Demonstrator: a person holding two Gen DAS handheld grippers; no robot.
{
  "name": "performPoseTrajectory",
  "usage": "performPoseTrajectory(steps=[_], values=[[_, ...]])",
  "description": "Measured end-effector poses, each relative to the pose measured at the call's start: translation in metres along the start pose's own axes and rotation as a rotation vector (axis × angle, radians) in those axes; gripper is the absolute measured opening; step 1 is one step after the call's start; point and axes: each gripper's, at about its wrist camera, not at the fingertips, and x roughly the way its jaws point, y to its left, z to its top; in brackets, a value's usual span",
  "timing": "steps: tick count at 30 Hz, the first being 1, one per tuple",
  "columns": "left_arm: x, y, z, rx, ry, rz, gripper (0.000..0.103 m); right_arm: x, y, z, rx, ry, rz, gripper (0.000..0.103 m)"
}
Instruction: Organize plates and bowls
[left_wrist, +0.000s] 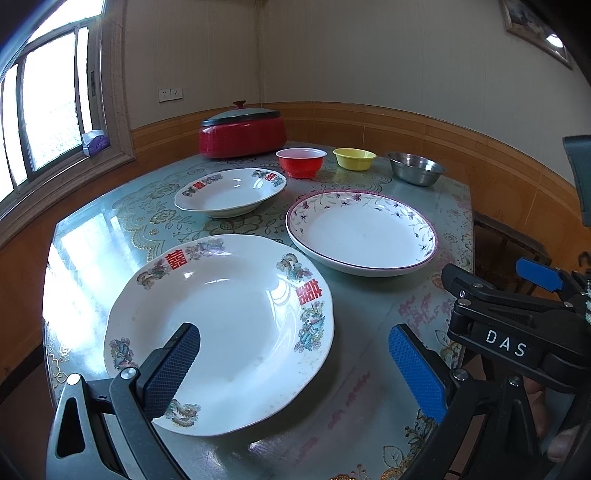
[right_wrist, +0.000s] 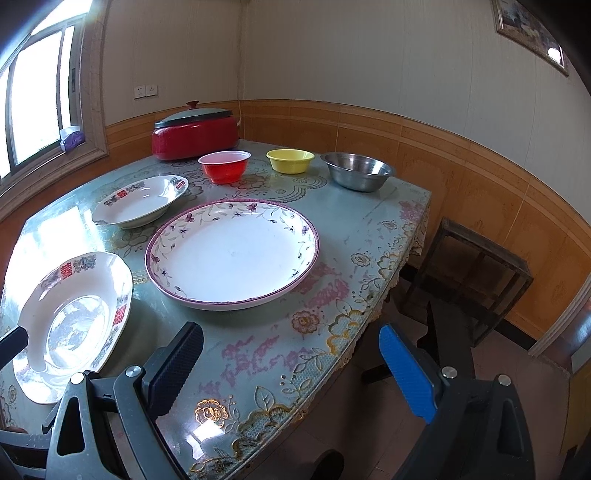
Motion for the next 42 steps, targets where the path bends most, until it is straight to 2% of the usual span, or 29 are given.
performPoseTrajectory(steps=[13,15,16,18,20,21,24,27,29,30,31,32,34,36,42], values=[[0.014,0.001,0.004,-0.040,0.029,0.066,0.103,0.031,0.003,0.009,-0.052,0.042,0.082,0.098],[0.019,0.002,0.006,-0.061,0.041,0.043,0.103,0.039,0.000,0.015,-0.077,0.048,0.115,0.098],[0.022,0.002,0.008,-0.077,0.051,0.008,0.103,0.043,-0.004,0.020,-0.079,0.052,0.166,0.098],[0.027,0.003,0.013,-0.121,0.072,-0.060,0.103,0.054,-0.018,0.031,-0.064,0.083,0.352,0.098],[0.033,0.001,0.021,-0.159,0.086,-0.066,0.103,0.071,-0.033,0.046,-0.034,0.141,0.524,0.098],[0.036,-0.001,0.026,-0.176,0.094,-0.062,0.103,0.080,-0.040,0.052,-0.029,0.163,0.568,0.098],[0.044,-0.006,0.037,-0.230,0.086,-0.061,0.103,0.104,-0.054,0.074,-0.058,0.199,0.633,0.098],[0.054,-0.016,0.049,-0.263,0.091,-0.032,0.103,0.126,-0.066,0.097,-0.093,0.226,0.658,0.098],[0.061,-0.022,0.055,-0.304,0.091,-0.042,0.103,0.142,-0.073,0.111,-0.114,0.244,0.677,0.098],[0.064,-0.025,0.058,-0.325,0.091,-0.043,0.103,0.150,-0.076,0.116,-0.125,0.250,0.688,0.092],[0.067,-0.030,0.061,-0.339,0.098,-0.040,0.103,0.159,-0.078,0.122,-0.141,0.263,0.697,0.078],[0.070,-0.035,0.063,-0.346,0.103,-0.028,0.103,0.169,-0.078,0.126,-0.165,0.281,0.703,0.070],[0.072,-0.046,0.066,-0.351,0.090,0.000,0.103,0.189,-0.077,0.132,-0.212,0.307,0.707,0.042],[0.074,-0.055,0.069,-0.359,0.086,0.016,0.103,0.206,-0.076,0.138,-0.262,0.333,0.735,0.038],[0.080,-0.072,0.065,-0.418,0.125,0.069,0.103,0.241,-0.056,0.154,-0.399,0.361,0.802,0.038]])
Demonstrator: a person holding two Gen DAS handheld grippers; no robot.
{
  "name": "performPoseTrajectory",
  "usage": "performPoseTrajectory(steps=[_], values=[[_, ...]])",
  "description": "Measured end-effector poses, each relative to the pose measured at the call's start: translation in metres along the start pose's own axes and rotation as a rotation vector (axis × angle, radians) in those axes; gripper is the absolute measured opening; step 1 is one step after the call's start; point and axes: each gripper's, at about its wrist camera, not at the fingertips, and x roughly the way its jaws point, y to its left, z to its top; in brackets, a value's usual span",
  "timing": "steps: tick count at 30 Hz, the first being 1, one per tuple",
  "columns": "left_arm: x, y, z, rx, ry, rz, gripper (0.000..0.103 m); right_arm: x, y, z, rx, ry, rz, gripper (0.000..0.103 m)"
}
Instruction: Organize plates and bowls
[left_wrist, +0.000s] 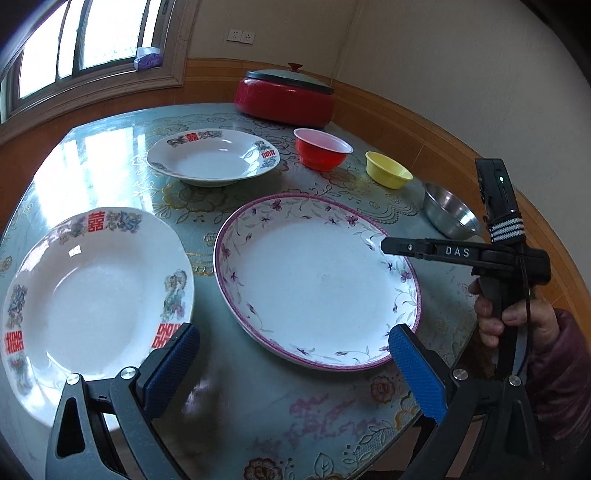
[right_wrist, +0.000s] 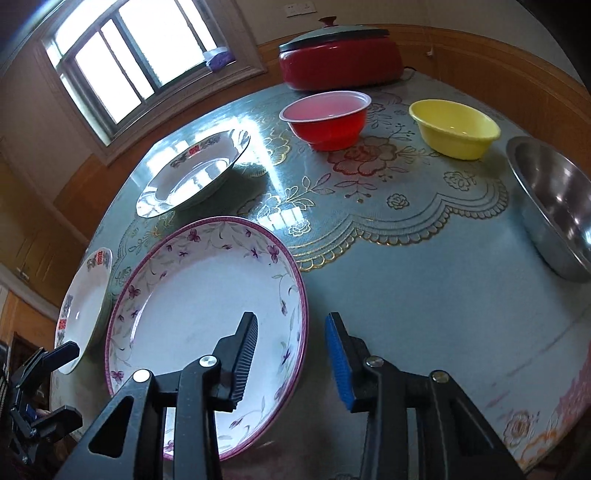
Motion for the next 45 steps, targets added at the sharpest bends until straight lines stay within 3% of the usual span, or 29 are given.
performPoseTrajectory(steps=[3,7,13,17,22,29,35,40,44,45], values=[[0.004,0.001,-0.005,0.004,0.048,0.076,0.103,0.015,0.003,0.009,-0.067,0.046,0.009,0.034],[0.003,0.002,-0.007,0.037,0.051,0.107,0.103,0.027,0.017,0.011,-0.187,0.075,-0.034,0.033],[0.002,0.001,-0.002,0.066,0.002,0.026,0.102,0.028,0.028,0.009,-0.312,0.096,-0.128,0.033],[0.011,-0.002,-0.001,0.057,0.036,-0.019,0.093,0.030,0.029,0.017,-0.353,0.112,-0.143,0.033],[0.010,-0.012,-0.001,0.029,0.012,0.010,0.092,0.044,0.039,0.034,-0.467,0.137,-0.064,0.037],[0.017,-0.027,-0.016,-0.142,-0.025,0.132,0.085,0.060,0.050,0.058,-0.696,0.153,0.063,0.034],[0.033,-0.027,-0.032,-0.293,-0.036,0.202,0.053,0.058,0.048,0.062,-0.811,0.155,0.117,0.022],[0.046,-0.032,-0.028,-0.324,-0.050,0.274,0.049,0.048,0.036,0.054,-0.852,0.154,0.137,0.019],[0.052,-0.036,-0.024,-0.317,-0.044,0.309,0.033,0.035,0.015,0.048,-0.797,0.153,0.126,0.018],[0.053,-0.039,-0.024,-0.307,-0.038,0.307,0.032,0.031,0.007,0.047,-0.769,0.158,0.128,0.017]])
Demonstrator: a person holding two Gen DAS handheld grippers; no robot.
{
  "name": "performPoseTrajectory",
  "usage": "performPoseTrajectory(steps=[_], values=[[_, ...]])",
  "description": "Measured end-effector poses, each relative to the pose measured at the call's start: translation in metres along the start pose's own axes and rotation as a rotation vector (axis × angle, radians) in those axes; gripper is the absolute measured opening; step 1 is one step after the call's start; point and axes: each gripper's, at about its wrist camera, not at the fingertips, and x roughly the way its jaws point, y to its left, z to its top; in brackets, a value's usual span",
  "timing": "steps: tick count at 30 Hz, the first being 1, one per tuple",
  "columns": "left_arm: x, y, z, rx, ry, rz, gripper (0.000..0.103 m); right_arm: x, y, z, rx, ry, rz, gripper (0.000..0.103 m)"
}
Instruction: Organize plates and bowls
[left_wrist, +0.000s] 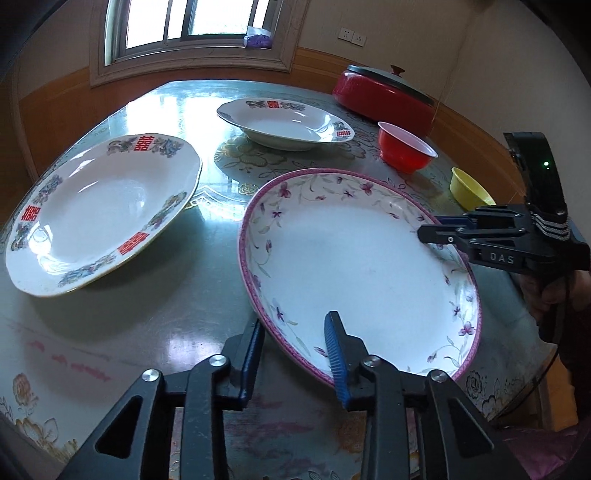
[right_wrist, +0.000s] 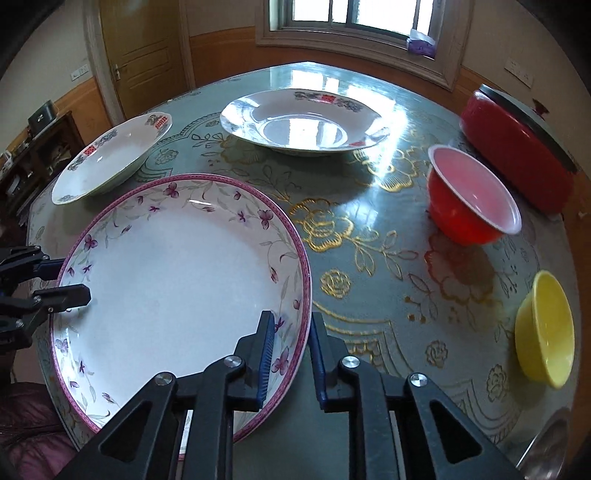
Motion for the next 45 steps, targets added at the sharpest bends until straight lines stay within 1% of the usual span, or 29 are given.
performPoseTrajectory(steps=[2,3,5,7,8,9,10,11,13,14,16,17,19,22,26,30,33,37,38,42,43,45], values=[[0.001,-0.009,-0.001,0.031,0.008,-0.010,0.032,-0.009,-0.013,-0.015,0.078,0.002,0.038,0.016],[0.001,-0.012,-0.001,0.039,0.010,-0.018,0.031,-0.013,-0.020,-0.023,0.132,0.002,0.070,0.016],[0.003,-0.013,0.001,0.029,0.020,-0.032,0.028,-0.019,-0.035,-0.037,0.231,0.000,0.142,0.016],[0.007,-0.012,0.006,0.012,0.024,-0.038,0.027,-0.023,-0.040,-0.047,0.271,-0.008,0.188,0.018],[0.009,-0.013,0.009,0.012,0.026,-0.033,0.027,-0.022,-0.038,-0.051,0.273,-0.003,0.195,0.019],[0.012,-0.016,0.012,0.030,0.031,-0.019,0.027,-0.022,-0.034,-0.053,0.263,-0.004,0.192,0.022],[0.013,-0.019,0.014,0.047,0.035,0.002,0.029,-0.023,-0.028,-0.054,0.244,-0.008,0.174,0.024],[0.015,-0.022,0.015,0.056,0.034,0.021,0.031,-0.024,-0.022,-0.053,0.223,-0.011,0.143,0.024],[0.016,-0.024,0.016,0.065,0.032,0.043,0.031,-0.024,-0.014,-0.050,0.198,-0.024,0.078,0.022],[0.014,-0.021,0.016,0.049,0.026,0.039,0.026,-0.022,-0.014,-0.049,0.200,-0.030,0.065,0.022],[0.009,-0.012,0.014,0.014,0.014,0.022,0.020,-0.019,-0.018,-0.045,0.219,-0.042,0.070,0.018],[0.007,-0.008,0.012,0.002,0.013,0.013,0.020,-0.017,-0.020,-0.043,0.216,-0.052,0.079,0.017],[0.002,-0.003,0.007,-0.009,0.004,0.031,0.021,-0.013,-0.018,-0.034,0.197,-0.064,0.093,0.013],[-0.006,0.003,0.000,-0.026,-0.010,0.051,0.023,-0.007,-0.008,-0.014,0.133,-0.080,0.071,0.010],[-0.018,0.010,-0.005,-0.065,-0.044,0.064,0.023,0.000,-0.003,0.009,0.084,-0.103,0.086,0.010],[-0.022,0.012,-0.004,-0.086,-0.053,0.073,0.024,0.012,-0.003,0.024,0.055,-0.081,0.117,0.010],[-0.017,0.013,-0.006,-0.115,-0.044,0.061,0.025,0.016,-0.006,0.026,0.045,-0.078,0.123,0.010],[-0.014,0.006,-0.005,-0.111,-0.046,0.058,0.026,0.017,-0.011,0.025,0.056,-0.074,0.121,0.009],[-0.012,0.006,-0.003,-0.114,-0.034,0.059,0.027,0.019,-0.013,0.025,0.067,-0.073,0.116,0.009],[-0.007,0.006,0.001,-0.121,-0.019,0.118,0.027,0.019,-0.008,0.028,0.060,-0.078,0.087,0.010],[-0.007,0.007,0.001,-0.122,-0.018,0.124,0.026,0.018,-0.008,0.028,0.064,-0.074,0.100,0.010],[-0.009,0.007,-0.001,-0.123,-0.016,0.133,0.026,0.018,-0.014,0.026,0.093,-0.047,0.152,0.012]])
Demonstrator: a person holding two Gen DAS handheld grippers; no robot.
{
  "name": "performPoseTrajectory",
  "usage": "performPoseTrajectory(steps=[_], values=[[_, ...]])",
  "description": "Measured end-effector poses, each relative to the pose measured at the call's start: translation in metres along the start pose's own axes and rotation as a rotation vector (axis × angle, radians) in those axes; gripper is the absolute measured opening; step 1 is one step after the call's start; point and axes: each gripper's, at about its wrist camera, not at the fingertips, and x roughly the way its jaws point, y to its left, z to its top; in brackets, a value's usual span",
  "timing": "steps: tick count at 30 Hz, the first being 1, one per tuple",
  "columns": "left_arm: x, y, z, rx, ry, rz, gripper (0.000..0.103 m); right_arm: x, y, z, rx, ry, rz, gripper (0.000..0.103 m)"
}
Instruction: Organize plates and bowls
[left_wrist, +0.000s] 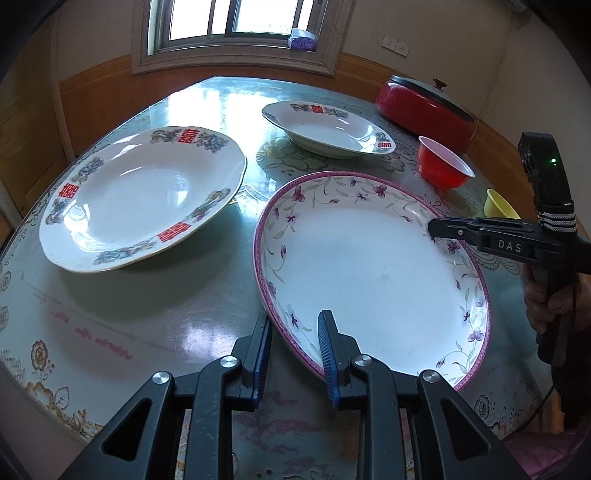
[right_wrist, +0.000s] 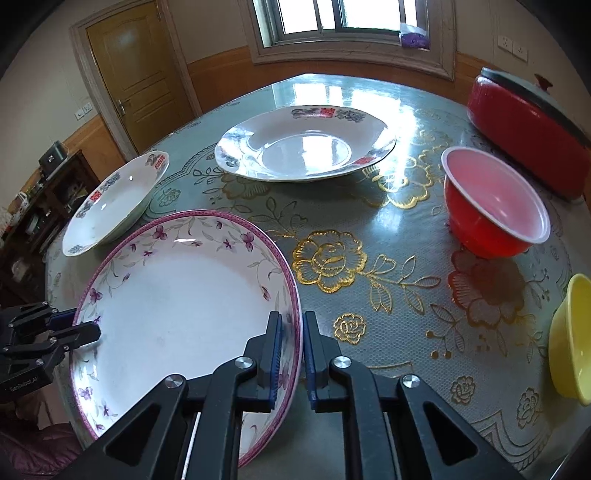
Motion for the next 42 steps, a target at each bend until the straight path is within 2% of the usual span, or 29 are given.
performPoseTrajectory(steps=[3,6,14,21,25,30,36,42], values=[[-0.001,-0.001,-0.001,0.004,0.000,0.011,0.027,0.000,-0.005,-0.009,0.055,0.025,0.045,0.017],[-0.001,-0.002,-0.001,0.009,0.000,0.013,0.027,-0.005,0.001,-0.019,0.051,0.018,0.031,0.020],[0.000,-0.005,-0.003,0.030,-0.032,0.039,0.028,-0.012,0.015,-0.032,0.038,-0.047,-0.076,0.018],[-0.009,-0.006,-0.009,0.049,-0.055,0.024,0.029,-0.012,0.018,-0.031,0.047,-0.028,-0.105,0.021],[-0.016,-0.011,-0.012,0.090,-0.058,0.030,0.029,-0.014,0.014,-0.028,0.099,-0.016,-0.133,0.023],[-0.029,-0.002,-0.011,0.116,-0.079,-0.004,0.021,-0.032,0.006,-0.022,0.197,-0.096,-0.169,0.024],[-0.044,0.021,-0.003,0.078,-0.117,-0.043,0.021,-0.038,0.023,-0.009,0.238,-0.152,-0.005,0.029],[-0.057,0.063,0.010,-0.023,-0.144,-0.056,0.022,-0.020,0.070,0.017,0.189,-0.126,0.197,0.038]])
